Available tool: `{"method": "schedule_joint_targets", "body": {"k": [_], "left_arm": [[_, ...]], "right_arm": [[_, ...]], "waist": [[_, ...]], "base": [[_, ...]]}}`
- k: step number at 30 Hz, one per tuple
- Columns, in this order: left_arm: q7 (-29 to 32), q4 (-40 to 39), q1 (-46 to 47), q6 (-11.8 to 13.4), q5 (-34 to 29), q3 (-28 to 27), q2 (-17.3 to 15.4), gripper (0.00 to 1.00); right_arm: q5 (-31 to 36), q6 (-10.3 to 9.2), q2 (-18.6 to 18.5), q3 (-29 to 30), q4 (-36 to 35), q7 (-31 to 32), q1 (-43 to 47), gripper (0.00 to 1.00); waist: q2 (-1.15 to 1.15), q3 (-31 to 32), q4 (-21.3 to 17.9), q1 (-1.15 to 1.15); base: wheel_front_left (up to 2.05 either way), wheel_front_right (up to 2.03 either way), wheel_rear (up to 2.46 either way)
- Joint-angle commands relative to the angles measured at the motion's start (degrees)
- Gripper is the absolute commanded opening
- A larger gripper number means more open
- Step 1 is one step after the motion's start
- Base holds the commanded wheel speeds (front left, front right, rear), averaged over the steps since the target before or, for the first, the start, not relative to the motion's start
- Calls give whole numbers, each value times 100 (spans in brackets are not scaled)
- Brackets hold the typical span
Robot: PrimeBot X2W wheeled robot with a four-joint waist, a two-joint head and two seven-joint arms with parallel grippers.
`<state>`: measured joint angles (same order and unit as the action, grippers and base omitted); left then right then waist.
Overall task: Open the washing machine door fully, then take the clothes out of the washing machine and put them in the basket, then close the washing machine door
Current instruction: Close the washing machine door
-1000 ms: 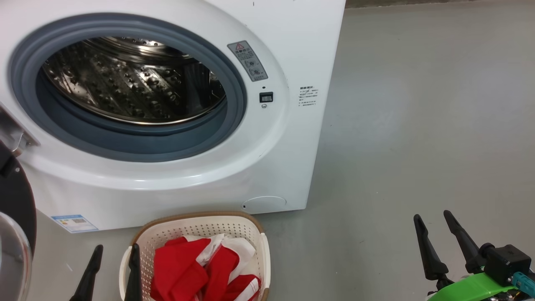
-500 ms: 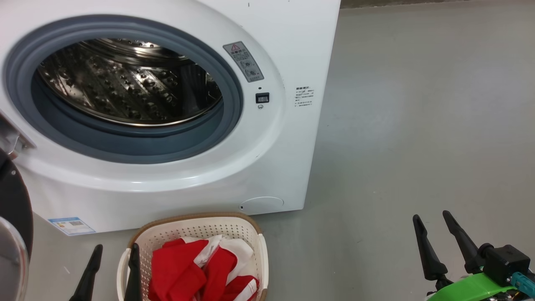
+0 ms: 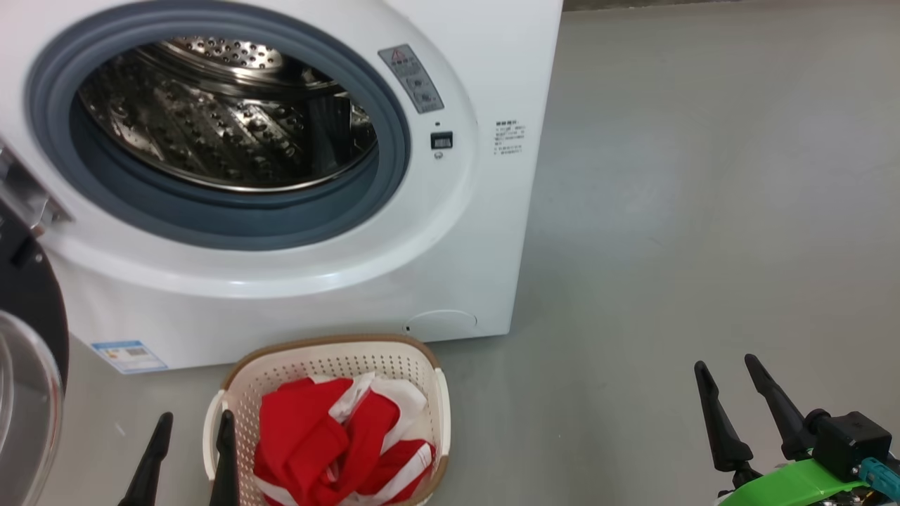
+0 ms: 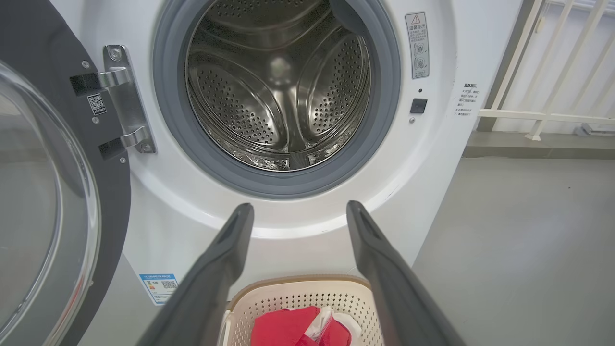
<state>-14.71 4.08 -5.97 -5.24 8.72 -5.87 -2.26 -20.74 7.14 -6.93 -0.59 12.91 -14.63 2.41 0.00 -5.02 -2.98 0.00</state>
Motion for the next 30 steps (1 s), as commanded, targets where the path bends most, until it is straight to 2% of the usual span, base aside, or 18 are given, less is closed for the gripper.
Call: {"method": "schedule_joint_targets", "body": {"k": [1, 9, 23, 30], "left_arm": [[-29, -152, -6, 33, 7, -171, -62, 100], [-29, -186, -4, 13, 51, -171, -62, 100], [-29, -160, 16, 12, 101, -142, -62, 100], [-29, -117, 24, 49, 266, -126, -62, 100]], "right_arm": [[36, 35, -95, -110, -114, -37, 17, 100], [42, 35, -93, -110, -107, -37, 24, 100], [37, 35, -98, -111, -99, -37, 31, 100], [54, 35, -95, -141, -114, -37, 37, 100]], "waist": [[0, 8, 2, 0], [0, 11, 13, 0], [0, 33, 53, 0], [0, 44, 271, 0]], "base": [[-135, 135, 0], [-77, 77, 0], [-1, 1, 0], [0, 0, 0]]}}
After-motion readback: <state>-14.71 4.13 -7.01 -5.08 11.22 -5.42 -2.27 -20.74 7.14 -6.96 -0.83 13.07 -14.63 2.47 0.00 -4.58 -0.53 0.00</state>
